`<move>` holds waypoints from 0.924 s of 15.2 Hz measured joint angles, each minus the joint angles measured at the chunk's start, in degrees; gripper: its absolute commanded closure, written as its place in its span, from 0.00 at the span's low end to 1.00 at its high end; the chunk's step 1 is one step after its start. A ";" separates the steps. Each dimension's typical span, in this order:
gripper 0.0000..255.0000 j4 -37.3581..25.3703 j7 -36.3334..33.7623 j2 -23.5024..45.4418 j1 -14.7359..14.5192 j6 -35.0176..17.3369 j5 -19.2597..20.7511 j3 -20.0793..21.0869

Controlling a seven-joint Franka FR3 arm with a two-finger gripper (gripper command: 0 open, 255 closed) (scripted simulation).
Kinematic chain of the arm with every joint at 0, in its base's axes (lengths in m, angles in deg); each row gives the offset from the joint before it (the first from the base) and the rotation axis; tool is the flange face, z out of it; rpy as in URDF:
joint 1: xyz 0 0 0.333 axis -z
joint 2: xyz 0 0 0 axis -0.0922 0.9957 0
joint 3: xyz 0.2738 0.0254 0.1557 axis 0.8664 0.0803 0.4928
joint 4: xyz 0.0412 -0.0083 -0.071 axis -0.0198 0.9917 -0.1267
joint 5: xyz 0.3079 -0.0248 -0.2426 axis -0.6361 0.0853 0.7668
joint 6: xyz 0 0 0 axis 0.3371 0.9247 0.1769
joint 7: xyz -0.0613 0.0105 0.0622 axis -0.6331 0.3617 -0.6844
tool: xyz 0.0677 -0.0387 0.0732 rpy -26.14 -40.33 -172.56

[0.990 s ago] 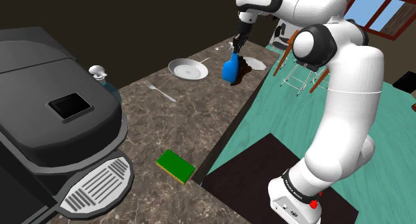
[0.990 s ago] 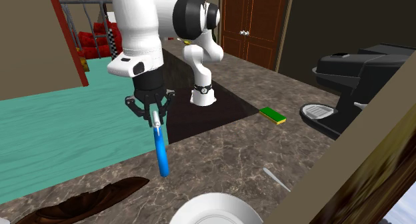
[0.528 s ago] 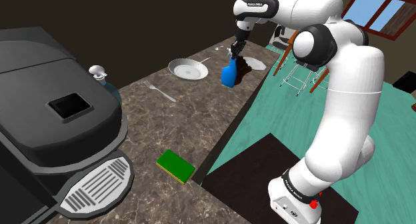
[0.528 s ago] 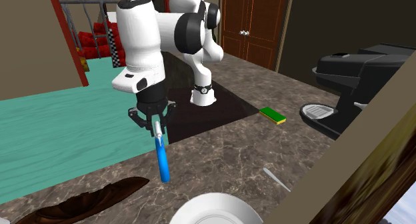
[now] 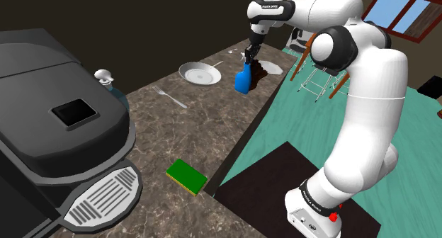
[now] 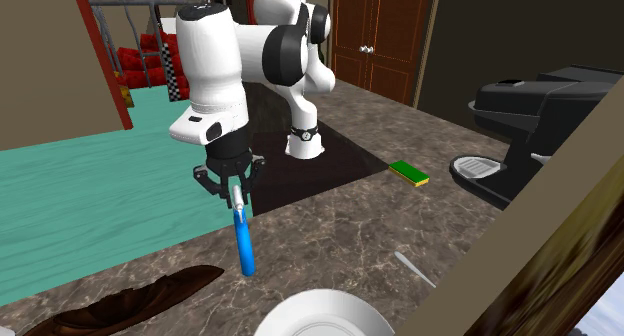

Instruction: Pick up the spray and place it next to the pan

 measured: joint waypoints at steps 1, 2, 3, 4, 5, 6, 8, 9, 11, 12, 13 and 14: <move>0.00 0.00 0.00 0.00 0.00 0.00 0.00 0.00; 0.00 0.00 0.00 0.00 0.00 -0.01 0.00 0.00; 0.00 0.00 0.00 -0.01 0.00 -0.01 0.00 0.00; 0.00 0.00 0.00 -0.01 0.00 -0.01 0.00 0.00; 0.00 0.00 0.00 -0.01 0.00 -0.01 0.00 0.00; 0.00 0.00 0.00 -0.01 0.00 -0.01 0.00 0.00; 0.00 -0.80 -0.02 -0.09 0.04 0.86 0.03 -0.02; 0.00 -2.12 -0.10 -0.13 0.10 2.17 0.05 -0.04; 0.00 -6.06 -0.32 0.32 0.27 5.62 0.05 -0.02; 0.00 -6.73 -0.26 0.17 0.38 6.45 0.07 -0.07; 0.00 -6.98 -0.25 0.08 0.41 6.79 0.09 -0.09; 0.00 -7.24 -0.25 0.07 0.43 7.08 0.09 -0.10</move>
